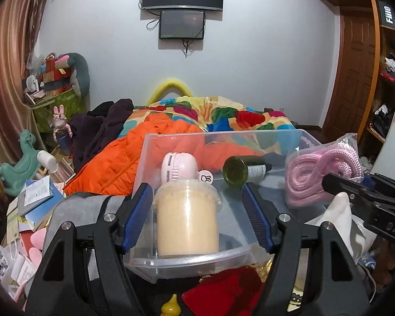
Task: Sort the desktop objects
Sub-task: 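Lower the cream tub and pink rope into the box and open both grippers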
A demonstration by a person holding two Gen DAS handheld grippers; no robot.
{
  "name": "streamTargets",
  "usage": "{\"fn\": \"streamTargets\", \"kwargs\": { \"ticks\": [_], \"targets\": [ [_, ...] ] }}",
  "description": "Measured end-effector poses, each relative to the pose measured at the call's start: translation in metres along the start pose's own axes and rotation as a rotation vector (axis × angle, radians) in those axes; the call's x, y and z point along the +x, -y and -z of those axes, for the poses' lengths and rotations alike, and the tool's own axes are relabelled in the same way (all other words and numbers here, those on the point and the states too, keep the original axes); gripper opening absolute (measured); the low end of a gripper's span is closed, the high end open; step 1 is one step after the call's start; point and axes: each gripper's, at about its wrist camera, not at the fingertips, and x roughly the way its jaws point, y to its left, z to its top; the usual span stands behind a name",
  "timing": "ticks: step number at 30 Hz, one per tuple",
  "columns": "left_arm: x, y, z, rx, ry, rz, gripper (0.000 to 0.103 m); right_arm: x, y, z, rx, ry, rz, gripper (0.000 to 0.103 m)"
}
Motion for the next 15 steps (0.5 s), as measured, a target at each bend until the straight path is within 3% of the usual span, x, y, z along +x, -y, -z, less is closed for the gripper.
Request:
{"fn": "streamTargets", "kwargs": {
  "ticks": [6,10,15],
  "targets": [
    [-0.011,-0.006,0.004,-0.033,0.024,0.026,0.071,-0.016,0.003,0.002,0.031,0.021,0.003,0.052],
    [-0.025,-0.002,0.010,-0.016,0.070,0.020,0.083,-0.026,0.010,0.007,0.077,0.021,-0.019,0.054],
    [-0.041,-0.005,0.016,-0.042,0.103,0.060,0.088,-0.046,0.007,0.015,0.076,0.043,0.002,0.055]
  ]
}}
